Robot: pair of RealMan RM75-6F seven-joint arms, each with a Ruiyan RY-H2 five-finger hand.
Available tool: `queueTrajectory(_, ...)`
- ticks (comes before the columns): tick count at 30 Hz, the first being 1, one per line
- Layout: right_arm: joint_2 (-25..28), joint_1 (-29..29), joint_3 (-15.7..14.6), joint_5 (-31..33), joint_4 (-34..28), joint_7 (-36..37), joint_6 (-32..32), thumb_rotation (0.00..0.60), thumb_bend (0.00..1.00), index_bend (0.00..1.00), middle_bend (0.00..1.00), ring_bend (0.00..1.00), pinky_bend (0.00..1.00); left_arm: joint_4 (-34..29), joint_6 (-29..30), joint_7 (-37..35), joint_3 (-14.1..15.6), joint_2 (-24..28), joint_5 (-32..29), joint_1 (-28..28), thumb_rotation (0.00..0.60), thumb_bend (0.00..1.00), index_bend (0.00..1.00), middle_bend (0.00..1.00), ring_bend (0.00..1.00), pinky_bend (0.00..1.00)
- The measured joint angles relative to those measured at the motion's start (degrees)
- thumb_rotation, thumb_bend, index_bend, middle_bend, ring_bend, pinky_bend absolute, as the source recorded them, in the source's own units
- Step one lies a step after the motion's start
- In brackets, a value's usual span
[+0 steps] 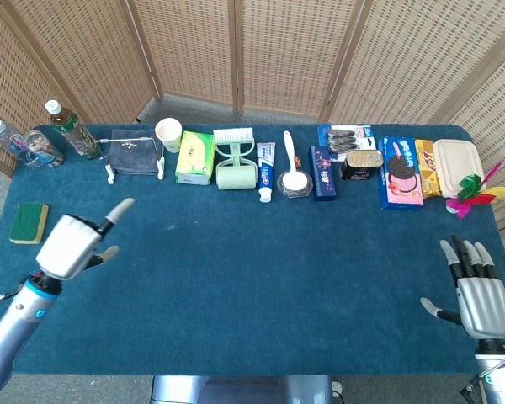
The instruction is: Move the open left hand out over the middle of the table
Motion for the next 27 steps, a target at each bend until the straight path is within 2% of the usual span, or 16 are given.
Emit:
queueTrajectory(6,0.2,-0.1,0.2,0.3,0.0,0.2,0.2,0.471,0.00,0.00,0.00,0.00,0.00,0.7,-1.3,1.5,0.9,-2.5,6.8,-5.3,0.600,0.09,0.00,1.00,1.00,1.00)
queueTrajectory(13,0.6,-0.2,0.6,0.5,-0.3,0.9,0.6,0.473,0.00,0.00,0.00,0.00,0.00,9.8,2.1,-3.0,4.1,-8.8,17.0,-11.2,0.600,0.07,0.00,1.00,1.00,1.00)
queueTrajectory(19,1.1,-0.3,0.9,1.2,-0.3,1.6,0.5,0.472,0.00,0.00,0.00,0.00,0.00,13.5,3.7,-6.3,6.4,-13.6,19.7,-15.5,0.600,0.07,0.00,1.00,1.00,1.00)
queueTrajectory(27,1.1,-0.4,1.0,1.4,-0.5,1.4,0.6,0.475,0.00,0.00,0.00,0.00,0.00,12.9,4.1,-5.5,7.4,-15.3,20.5,-18.5,0.600,0.07,0.01,1.00,1.00,1.00)
